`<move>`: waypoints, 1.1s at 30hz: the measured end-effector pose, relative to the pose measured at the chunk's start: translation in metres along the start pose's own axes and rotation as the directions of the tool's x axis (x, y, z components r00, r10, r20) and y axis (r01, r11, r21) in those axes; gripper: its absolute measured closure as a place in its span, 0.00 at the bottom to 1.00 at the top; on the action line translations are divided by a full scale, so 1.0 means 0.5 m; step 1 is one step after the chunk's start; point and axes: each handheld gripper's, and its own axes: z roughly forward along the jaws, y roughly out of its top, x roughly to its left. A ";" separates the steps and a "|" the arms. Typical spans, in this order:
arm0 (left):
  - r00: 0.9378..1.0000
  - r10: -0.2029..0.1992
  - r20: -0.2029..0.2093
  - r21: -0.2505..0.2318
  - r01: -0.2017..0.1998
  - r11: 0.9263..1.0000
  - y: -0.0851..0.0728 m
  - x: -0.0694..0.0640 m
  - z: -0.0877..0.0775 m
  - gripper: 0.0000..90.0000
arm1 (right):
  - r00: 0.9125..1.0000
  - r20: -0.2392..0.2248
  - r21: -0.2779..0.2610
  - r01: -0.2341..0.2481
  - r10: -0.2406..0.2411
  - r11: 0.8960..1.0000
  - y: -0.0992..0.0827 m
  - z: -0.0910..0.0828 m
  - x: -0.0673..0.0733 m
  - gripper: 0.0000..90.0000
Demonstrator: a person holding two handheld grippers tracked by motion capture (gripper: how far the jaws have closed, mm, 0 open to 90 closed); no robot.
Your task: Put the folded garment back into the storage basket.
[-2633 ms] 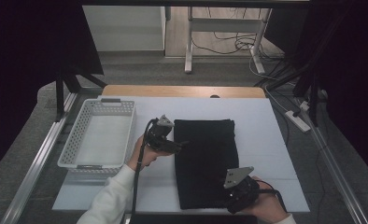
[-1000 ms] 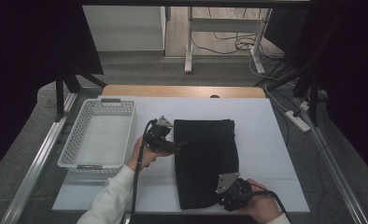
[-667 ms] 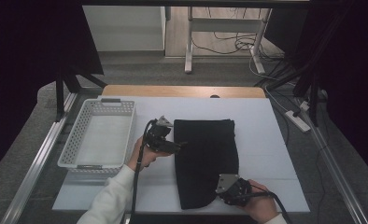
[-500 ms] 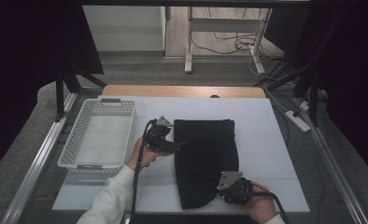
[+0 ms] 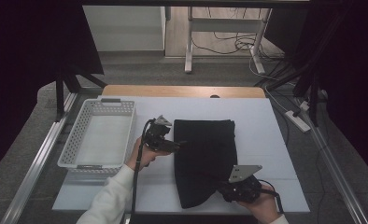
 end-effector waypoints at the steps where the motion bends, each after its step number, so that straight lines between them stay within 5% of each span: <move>1: 1.000 -0.005 0.000 -0.001 0.005 1.000 0.000 0.001 0.001 0.12 | 1.000 0.001 -0.002 0.001 -0.001 1.000 0.001 -0.002 0.002 0.87; 15: 0.999 -0.036 -0.029 -0.008 0.035 0.999 0.001 0.012 0.014 0.12 | 0.999 -0.019 -0.043 -0.030 0.029 0.999 -0.010 -0.003 0.003 0.87; 33: 0.995 -0.058 -0.085 0.028 0.061 0.998 0.045 0.058 0.096 0.13 | 1.000 -0.023 -0.056 -0.016 0.015 0.998 -0.008 0.002 0.005 0.87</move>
